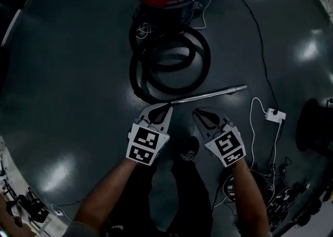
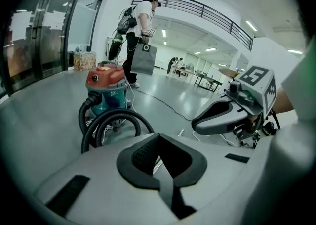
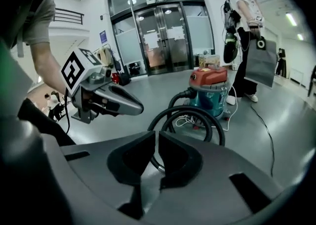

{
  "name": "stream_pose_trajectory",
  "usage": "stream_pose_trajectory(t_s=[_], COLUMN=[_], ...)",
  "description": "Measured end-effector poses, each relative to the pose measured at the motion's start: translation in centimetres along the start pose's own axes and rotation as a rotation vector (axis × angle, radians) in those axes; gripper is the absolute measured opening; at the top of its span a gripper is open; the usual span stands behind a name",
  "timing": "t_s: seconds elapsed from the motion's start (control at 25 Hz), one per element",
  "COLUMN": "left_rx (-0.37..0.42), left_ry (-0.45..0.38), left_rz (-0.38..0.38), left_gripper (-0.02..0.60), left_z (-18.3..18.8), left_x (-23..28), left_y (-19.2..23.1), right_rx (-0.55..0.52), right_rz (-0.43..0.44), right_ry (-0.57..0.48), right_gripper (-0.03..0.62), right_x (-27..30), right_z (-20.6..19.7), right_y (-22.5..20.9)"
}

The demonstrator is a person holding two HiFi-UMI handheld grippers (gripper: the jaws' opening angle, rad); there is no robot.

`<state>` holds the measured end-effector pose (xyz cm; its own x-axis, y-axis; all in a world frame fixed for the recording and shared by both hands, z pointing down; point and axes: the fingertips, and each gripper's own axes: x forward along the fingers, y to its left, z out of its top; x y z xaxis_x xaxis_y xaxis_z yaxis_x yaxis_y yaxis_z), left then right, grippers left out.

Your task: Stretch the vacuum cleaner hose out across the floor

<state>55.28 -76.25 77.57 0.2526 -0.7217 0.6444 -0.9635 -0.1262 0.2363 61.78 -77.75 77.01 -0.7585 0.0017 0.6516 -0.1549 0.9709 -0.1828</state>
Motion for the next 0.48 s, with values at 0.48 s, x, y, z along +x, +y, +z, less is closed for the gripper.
stream_pose_trajectory(t_s=[0.48], left_rx=[-0.048], left_ry=[0.120], left_rz=[-0.016], left_gripper=[0.006], left_z=[-15.6], left_x=[10.3], left_y=[7.2], right_rx=[-0.228], right_rz=[0.227], right_ry=[0.293], right_gripper=[0.176], right_x=[18.3], right_z=[-17.6], right_y=[-1.2])
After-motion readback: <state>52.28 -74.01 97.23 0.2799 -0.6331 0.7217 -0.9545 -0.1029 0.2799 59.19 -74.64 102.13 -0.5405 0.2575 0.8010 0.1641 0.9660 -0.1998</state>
